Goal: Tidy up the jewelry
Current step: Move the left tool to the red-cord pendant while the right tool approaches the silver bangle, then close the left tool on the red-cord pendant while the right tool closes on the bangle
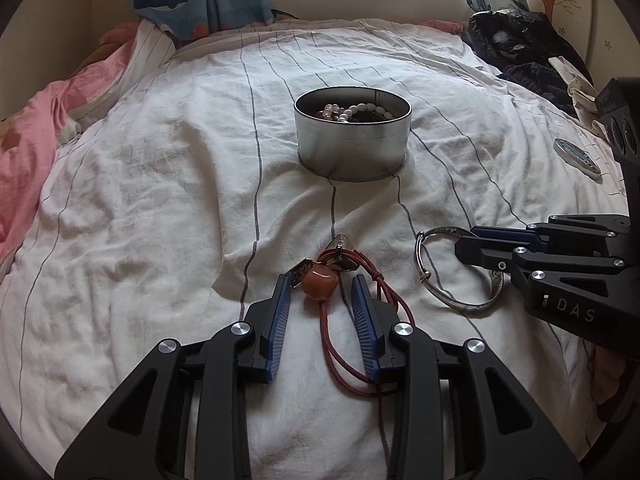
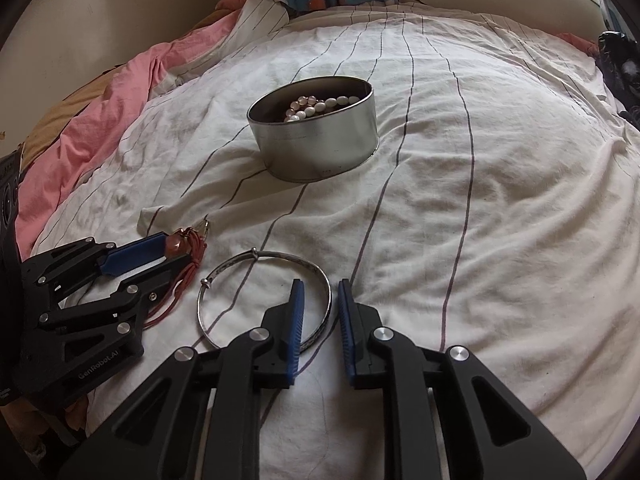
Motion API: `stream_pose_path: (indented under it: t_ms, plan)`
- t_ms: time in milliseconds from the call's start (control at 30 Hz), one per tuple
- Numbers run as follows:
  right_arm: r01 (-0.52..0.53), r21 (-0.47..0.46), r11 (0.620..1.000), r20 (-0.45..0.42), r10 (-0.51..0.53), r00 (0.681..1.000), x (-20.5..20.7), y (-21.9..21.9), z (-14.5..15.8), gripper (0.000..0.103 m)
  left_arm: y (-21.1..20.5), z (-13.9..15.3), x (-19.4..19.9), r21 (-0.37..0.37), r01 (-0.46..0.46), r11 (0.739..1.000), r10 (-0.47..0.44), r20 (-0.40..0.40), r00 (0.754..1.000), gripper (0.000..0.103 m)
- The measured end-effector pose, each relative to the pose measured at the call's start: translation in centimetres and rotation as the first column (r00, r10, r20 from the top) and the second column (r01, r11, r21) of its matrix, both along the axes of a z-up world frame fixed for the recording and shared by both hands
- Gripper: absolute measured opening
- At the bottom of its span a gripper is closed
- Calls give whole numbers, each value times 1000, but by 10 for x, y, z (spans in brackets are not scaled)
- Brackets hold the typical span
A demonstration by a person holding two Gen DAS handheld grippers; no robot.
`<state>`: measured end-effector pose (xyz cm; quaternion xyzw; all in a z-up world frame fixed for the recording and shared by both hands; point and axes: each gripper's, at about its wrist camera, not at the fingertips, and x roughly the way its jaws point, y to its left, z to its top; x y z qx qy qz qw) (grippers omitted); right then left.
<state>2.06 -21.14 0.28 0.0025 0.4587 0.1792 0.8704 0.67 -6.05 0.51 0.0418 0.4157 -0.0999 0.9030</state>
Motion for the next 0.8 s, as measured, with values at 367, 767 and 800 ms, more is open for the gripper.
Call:
stream_pose_path:
  t_ms: [367,767,800]
  plan:
    - [-3,6,1000,22,3,1000,-3,2,5,6,-1,-1,2,13,-13,1000,13,-5,1000,35]
    - [-7,-38,999,10,7,1000,-2,6,1,7,-2,-2,2,18,-16,1000,16,-6,1000,38]
    - [-8,-44,999,12,9,1000,-2,7,1,7,-2,-2,2,19,-16,1000,16,-6,1000,38]
